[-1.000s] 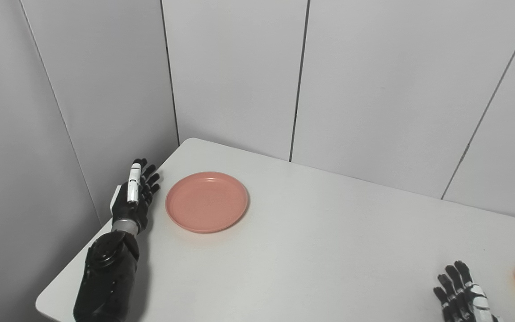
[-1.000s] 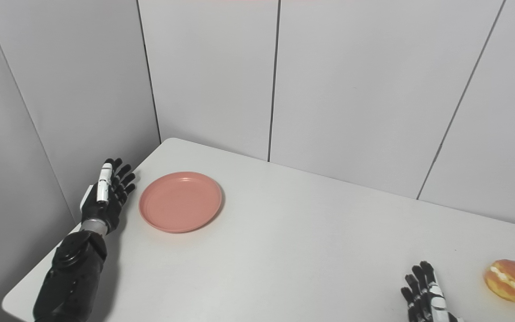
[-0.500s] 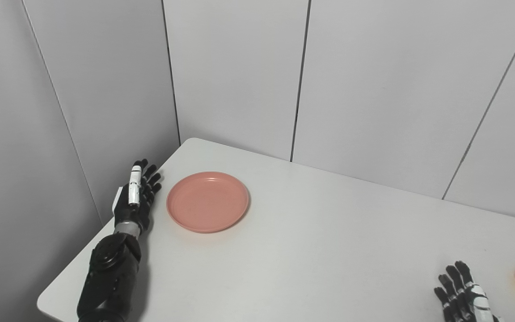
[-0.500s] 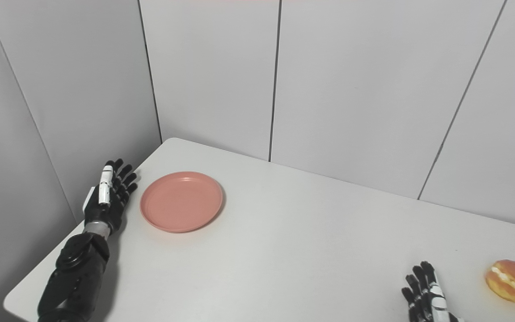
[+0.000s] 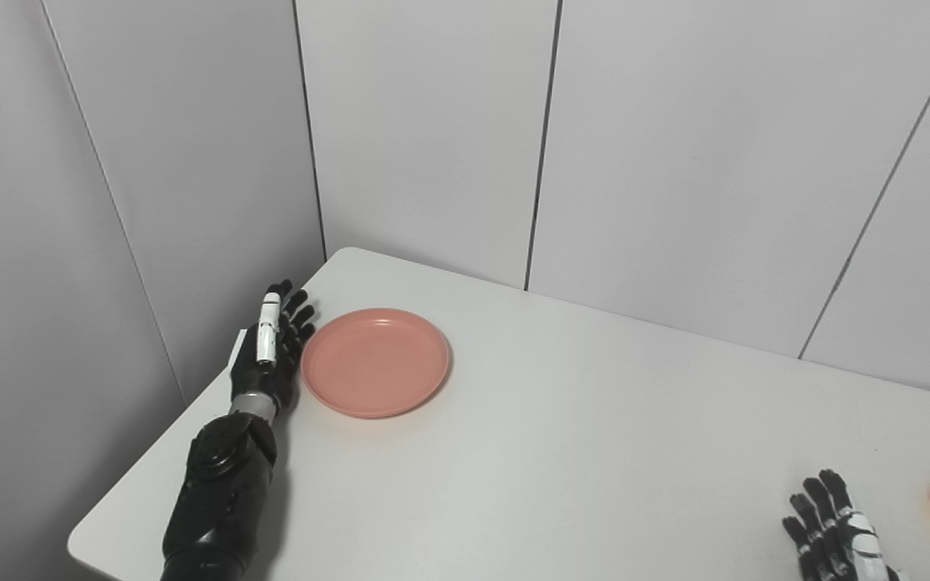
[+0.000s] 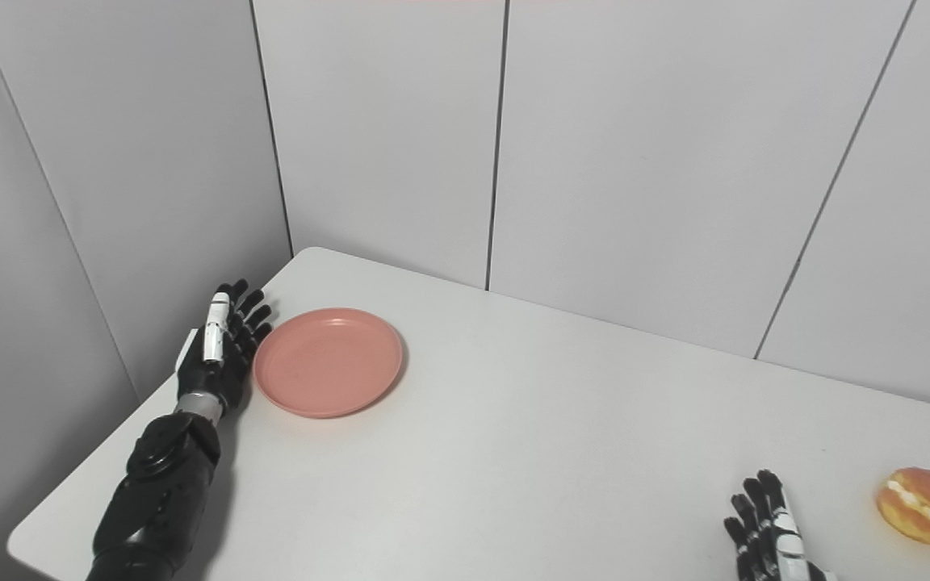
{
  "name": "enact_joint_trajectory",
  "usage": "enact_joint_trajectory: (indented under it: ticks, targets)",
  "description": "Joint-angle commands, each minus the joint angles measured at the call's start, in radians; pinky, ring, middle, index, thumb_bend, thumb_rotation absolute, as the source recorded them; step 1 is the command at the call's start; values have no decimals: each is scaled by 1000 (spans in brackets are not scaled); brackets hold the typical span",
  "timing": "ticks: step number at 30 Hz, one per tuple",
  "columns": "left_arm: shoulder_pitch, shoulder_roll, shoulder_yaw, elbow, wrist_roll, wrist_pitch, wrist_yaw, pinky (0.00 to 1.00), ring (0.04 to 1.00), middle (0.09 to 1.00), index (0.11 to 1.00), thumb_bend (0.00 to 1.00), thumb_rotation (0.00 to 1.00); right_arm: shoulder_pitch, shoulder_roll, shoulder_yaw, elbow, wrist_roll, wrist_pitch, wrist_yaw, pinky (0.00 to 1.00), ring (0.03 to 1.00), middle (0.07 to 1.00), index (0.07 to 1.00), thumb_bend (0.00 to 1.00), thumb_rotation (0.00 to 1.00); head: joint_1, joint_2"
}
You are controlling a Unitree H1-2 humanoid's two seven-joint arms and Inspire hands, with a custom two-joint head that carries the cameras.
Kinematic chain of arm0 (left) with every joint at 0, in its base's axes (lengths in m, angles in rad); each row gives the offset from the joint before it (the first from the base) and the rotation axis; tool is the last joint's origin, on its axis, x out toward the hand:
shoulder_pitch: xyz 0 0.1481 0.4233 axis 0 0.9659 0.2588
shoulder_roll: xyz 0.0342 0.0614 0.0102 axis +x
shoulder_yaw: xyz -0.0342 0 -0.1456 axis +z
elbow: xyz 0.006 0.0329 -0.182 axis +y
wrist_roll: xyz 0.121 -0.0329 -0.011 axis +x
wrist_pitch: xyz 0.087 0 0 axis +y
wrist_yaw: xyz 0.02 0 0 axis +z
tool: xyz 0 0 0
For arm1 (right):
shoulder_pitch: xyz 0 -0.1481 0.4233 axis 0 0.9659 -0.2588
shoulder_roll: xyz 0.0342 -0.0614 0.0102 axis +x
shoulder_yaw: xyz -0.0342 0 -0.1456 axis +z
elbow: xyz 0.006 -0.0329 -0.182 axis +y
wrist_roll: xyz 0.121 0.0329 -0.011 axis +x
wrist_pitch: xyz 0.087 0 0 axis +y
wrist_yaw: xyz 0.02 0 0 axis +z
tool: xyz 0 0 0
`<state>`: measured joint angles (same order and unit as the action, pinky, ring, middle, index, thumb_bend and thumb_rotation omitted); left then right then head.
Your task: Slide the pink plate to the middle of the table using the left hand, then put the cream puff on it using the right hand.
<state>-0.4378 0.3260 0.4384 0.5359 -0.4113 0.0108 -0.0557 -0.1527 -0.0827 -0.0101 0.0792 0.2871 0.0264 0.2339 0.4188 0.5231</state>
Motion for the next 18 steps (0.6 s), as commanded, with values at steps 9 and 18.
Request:
enact_joint_trajectory:
  ticks: [9, 18]
  targets:
    - [11, -39, -34, -41, -26, 53, -19, 997, 979, 978, 966, 403, 1000, 34, -1, 3, 8, 2, 44, -2, 1000, 1000, 1000, 1000, 205, 1000, -11, 11]
    - [28, -56, -58, -106, -38, 114, -14, 1000, 981, 984, 963, 393, 1000, 36, 3, 8, 3, -6, 48, -9, 1000, 1000, 1000, 1000, 217, 1000, -25, 21]
